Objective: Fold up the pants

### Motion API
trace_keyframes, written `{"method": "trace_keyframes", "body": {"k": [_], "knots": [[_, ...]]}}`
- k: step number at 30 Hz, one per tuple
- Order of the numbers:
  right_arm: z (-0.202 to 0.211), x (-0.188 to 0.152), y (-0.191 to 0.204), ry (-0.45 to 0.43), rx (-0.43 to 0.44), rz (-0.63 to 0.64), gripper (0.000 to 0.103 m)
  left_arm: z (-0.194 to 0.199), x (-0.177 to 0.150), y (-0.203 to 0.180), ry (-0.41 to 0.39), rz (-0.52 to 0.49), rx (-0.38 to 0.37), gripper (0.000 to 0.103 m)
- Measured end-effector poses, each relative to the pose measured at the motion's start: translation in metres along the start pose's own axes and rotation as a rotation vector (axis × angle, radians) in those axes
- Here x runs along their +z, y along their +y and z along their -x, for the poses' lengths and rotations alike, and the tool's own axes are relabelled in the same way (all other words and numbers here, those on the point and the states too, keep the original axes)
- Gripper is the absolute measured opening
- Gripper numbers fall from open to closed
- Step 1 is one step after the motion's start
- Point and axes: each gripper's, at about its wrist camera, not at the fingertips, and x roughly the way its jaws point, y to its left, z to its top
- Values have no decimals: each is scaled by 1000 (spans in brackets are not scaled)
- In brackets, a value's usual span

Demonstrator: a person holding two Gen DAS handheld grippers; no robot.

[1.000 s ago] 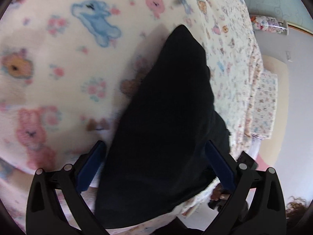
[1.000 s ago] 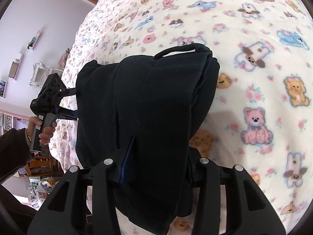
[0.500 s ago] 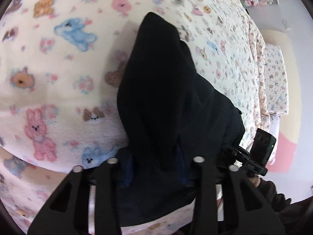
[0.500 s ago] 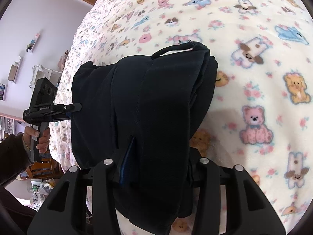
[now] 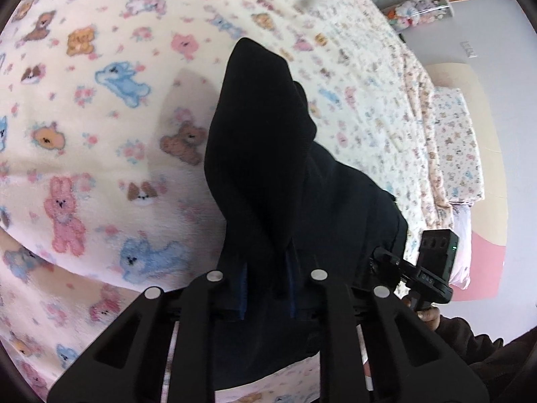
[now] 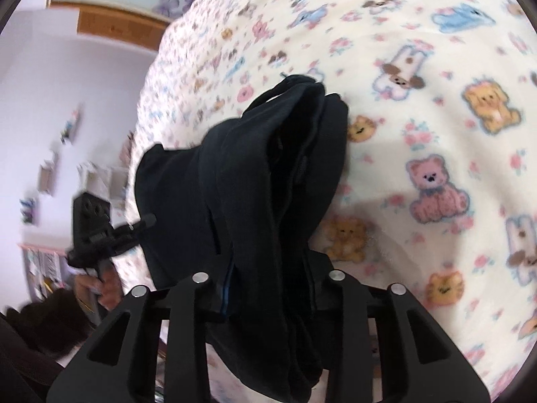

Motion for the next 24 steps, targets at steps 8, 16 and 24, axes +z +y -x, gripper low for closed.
{"method": "trace_keyframes", "body": {"k": [8,16,24], "knots": [[-10,3,4,12,-41,17,34,-7,1,29,29,51,27,56],[-18,11,-9,79,-24,20,47,-3,-8,58,87,13,55,73],[-24,14,-13,106,25,38,42,-23,-6,46,122,-63,-3,22]]}}
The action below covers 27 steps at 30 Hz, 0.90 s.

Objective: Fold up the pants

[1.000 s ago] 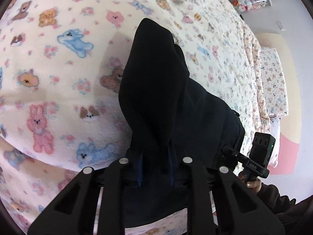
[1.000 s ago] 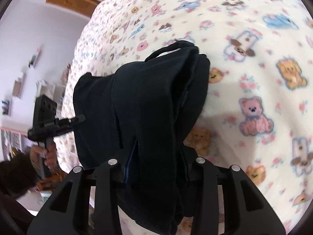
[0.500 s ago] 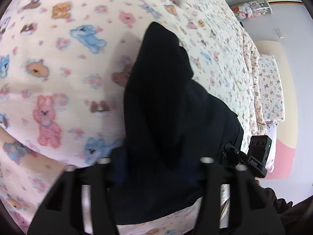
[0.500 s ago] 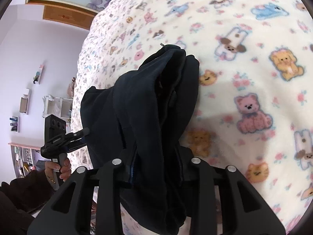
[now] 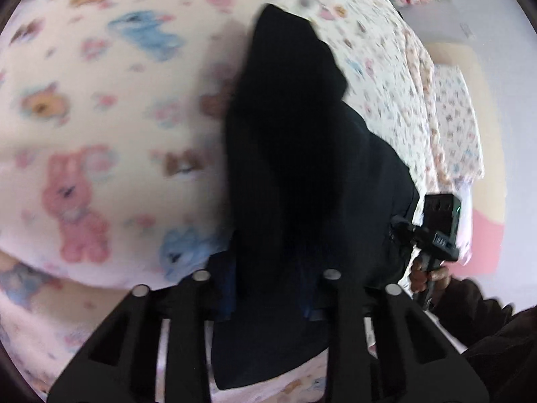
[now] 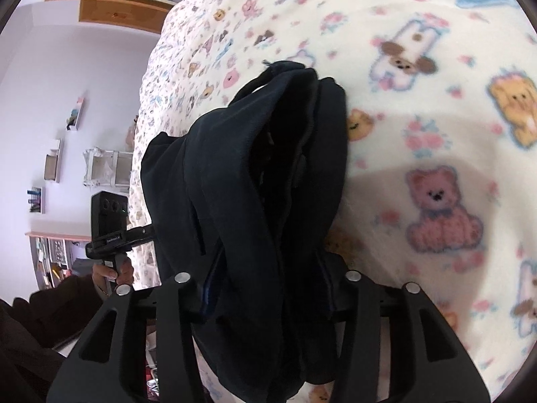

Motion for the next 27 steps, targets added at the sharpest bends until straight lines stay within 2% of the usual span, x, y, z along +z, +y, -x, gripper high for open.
{"method": "trace_keyframes", "body": {"k": [1,6,17,27], "knots": [[1,0,0,-3,2,3,41,0,-1,-3,-3,-17,20,20],[3,-2,2,-36,32,-18,34,8,-6,-17,-53,-27,14,15],[22,0,10,-107,133,-63,30,30,-8,-45,-139,-40,-86,13],[47,21,22,-199,218,-68,29,50,8,-84,-219,-94,-157,13]]}}
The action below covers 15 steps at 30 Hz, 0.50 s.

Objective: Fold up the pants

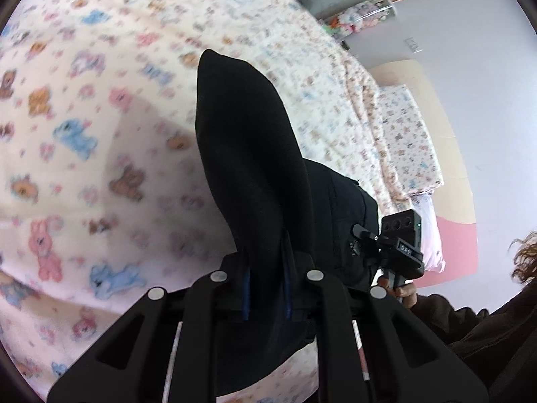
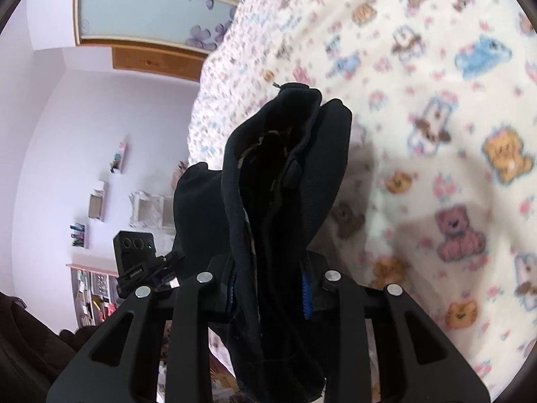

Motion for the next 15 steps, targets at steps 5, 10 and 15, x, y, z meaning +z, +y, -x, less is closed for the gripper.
{"method": "trace_keyframes", "body": {"k": [5,10,15], "knots": [[8,31,6,-47,-21,38,29,-18,28,-13,-22,-43,26,13],[7,61,1,-68,-74,68,29,-49,47,-16,-34,-56,58,13],[4,79,-20,-73,-151,67,29,-78,53,-5,-27,-57,129,14]]}}
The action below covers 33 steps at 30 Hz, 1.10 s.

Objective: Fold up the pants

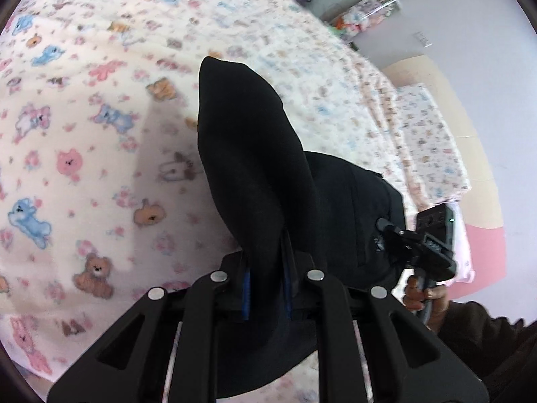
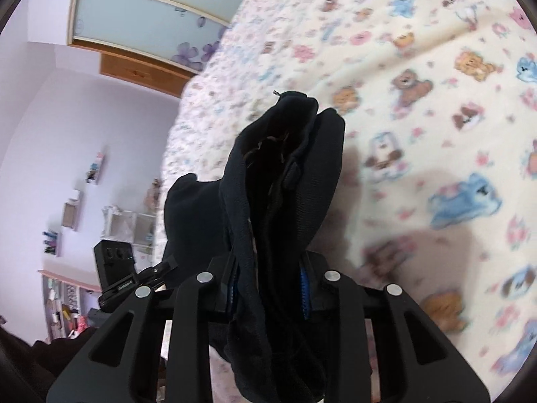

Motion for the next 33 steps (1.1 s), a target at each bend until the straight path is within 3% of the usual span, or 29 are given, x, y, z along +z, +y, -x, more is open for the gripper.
{"method": "trace_keyframes", "body": {"k": [4,7,8,9,10,11,13,17,19,21,24,28,30,32,33], "knots": [[-10,1,-23,-8,-60,-53,29,-16,-3,23,10,49,80,15],[-13,-2,-22,-14,-98,-38,35,-21,-9,36,22,83,126,27],[-13,-2,-20,-12,-117,-31,43,-20,-10,36,20,87,142,42],[-15,-2,-19,-9,-141,-25,47,-19,-11,38,18,95,160,66],[-15,-2,-17,-3,-167,-12,51,-17,-11,39,6,106,183,77],[-14,-2,-14,2,-194,2,54,-14,-10,40,-8,114,194,84],[-5,-2,-12,-11,-223,28,54,-4,-9,42,-35,138,216,90],[30,-4,8,-155,-318,114,54,33,-8,40,-136,130,319,94],[38,-7,34,-204,-348,255,54,46,-6,20,-202,60,350,97],[28,-10,60,-184,-343,389,54,43,-4,-12,-231,-82,366,101],[-4,-16,90,-97,-320,540,54,12,-2,-55,-170,-285,359,101],[-31,-20,93,-55,-336,577,54,-31,-3,-80,-96,-406,351,101],[-42,-17,79,-35,-424,553,55,-49,-4,-74,-62,-406,391,101],[-53,-17,61,3,-479,547,54,-73,0,-48,15,-331,479,101],[-57,-18,58,4,-492,565,54,-79,0,-38,35,-297,479,101]]}}
